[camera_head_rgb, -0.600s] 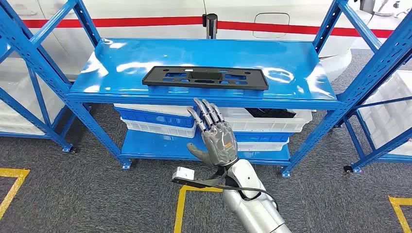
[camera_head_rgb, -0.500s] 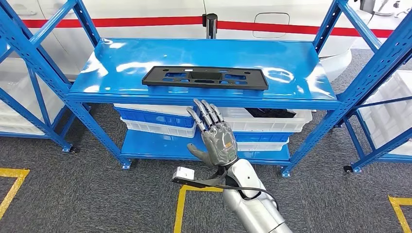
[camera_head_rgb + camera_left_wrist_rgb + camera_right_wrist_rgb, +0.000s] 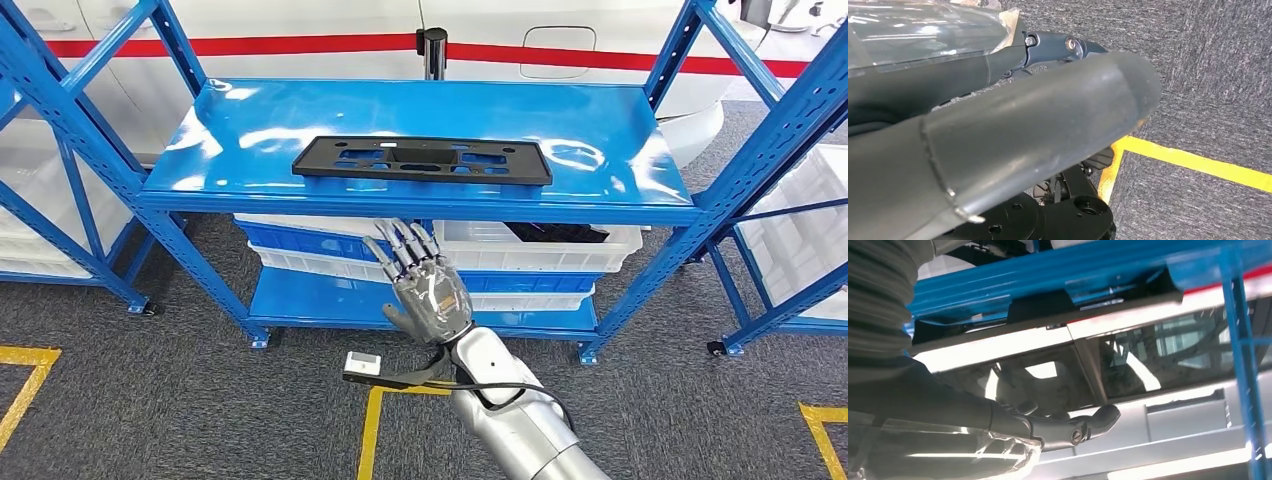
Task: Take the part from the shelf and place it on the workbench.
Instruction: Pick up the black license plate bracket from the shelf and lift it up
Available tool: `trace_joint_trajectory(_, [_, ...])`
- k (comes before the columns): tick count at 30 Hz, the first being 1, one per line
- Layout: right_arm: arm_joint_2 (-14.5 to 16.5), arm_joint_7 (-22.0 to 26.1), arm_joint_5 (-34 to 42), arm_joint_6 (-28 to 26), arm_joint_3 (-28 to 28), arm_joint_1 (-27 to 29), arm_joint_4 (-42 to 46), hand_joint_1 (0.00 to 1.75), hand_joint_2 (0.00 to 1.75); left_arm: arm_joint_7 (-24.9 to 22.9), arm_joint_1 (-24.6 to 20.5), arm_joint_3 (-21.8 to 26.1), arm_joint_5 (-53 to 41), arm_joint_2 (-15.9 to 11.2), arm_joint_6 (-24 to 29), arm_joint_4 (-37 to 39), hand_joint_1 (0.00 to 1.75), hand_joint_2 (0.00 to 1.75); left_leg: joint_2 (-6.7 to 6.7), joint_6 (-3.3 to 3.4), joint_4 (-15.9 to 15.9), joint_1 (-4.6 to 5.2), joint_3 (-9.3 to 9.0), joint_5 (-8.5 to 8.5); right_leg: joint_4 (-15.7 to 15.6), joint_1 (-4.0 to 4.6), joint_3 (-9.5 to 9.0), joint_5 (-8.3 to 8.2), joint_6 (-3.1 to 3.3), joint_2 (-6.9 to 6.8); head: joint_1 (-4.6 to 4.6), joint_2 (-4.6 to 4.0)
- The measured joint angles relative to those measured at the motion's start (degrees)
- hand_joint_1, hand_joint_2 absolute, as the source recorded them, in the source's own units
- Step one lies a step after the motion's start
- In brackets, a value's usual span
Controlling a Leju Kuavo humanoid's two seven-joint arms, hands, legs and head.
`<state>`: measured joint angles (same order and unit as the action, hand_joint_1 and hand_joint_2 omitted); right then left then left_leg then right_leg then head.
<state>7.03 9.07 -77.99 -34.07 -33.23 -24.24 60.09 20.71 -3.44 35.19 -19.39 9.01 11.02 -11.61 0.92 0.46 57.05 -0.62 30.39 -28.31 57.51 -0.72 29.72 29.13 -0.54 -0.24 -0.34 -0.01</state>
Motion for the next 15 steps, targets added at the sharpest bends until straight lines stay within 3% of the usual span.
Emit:
trace_joint_trajectory(7, [1.24,-12.6,-5.98,3.22,-0.3,-3.93,-7.29,0.0,1.75,-1.36,-0.15,0.0,-0.8,0.0,0.61,0.0,0.0,0.0,0.0,0.0,0.01,0.01,0.01,0.0,0.0,0.0,0.01,0.0,0.0,0.0,0.01,-0.01])
trace_joint_trajectory(15, [2.33,-13.37,-7.23,4.22,0.61,-6.05,-11.39,0.0,1.75,-1.91,-0.21,0.0,-0.97,0.01,0.54,0.0,0.0,0.0,-0.01,0.0,0.02,0.0,0.01,0.0,0.0,-0.01,0.03,0.0,0.0,0.02,-0.01,0.0])
